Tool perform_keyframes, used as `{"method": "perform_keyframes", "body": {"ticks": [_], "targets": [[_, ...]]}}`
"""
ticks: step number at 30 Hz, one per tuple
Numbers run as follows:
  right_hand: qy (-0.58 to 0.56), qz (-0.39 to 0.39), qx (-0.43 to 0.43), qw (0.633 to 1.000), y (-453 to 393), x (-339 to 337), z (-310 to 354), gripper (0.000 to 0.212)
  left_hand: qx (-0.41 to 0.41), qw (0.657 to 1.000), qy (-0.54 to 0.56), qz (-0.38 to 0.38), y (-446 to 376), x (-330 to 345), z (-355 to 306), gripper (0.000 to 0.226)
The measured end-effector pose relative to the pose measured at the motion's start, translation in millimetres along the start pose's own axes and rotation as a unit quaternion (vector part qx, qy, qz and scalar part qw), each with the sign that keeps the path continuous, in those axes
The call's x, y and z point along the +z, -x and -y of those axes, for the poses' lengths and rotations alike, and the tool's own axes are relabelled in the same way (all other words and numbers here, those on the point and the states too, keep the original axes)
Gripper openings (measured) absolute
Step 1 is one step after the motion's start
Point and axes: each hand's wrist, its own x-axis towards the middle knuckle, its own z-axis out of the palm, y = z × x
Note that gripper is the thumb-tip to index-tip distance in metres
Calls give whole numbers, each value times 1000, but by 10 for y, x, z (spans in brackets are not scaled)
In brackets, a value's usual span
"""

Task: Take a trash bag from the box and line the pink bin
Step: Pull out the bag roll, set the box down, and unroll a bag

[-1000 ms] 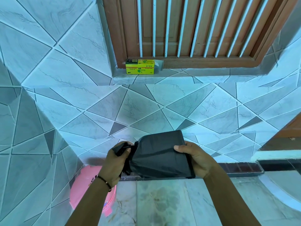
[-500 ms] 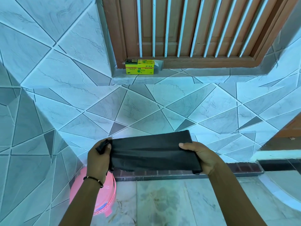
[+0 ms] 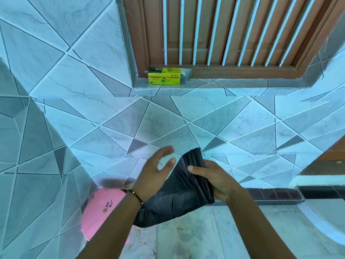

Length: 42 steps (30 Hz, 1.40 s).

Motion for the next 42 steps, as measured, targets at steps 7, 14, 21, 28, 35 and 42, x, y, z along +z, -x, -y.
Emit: {"method": "perform_keyframes", "body": {"ticks": [7, 14, 21, 28, 35, 42], "targets": [[-55, 33, 15, 998, 9, 77, -31, 21, -6, 998, -8, -63, -48, 246, 40, 33], [-62, 0, 25, 998, 15, -77, -42, 32, 39, 990, -99, -96, -24, 139, 64, 26], [-59, 6, 57, 997, 58, -171, -36, 45, 39, 987, -134, -83, -43, -33, 172, 29], [-82, 45, 32, 995, 106, -240, -17, 42, 54, 985, -156, -54, -39, -252, 294, 40], [-96, 55, 21, 994, 139, -316, 5, 45, 41, 986, -152, -49, -64, -407, 345, 29], [-84, 53, -2, 995, 90, -149, -2, 35, -18, 988, -140, 54, -81, -313, 256, 22]]}}
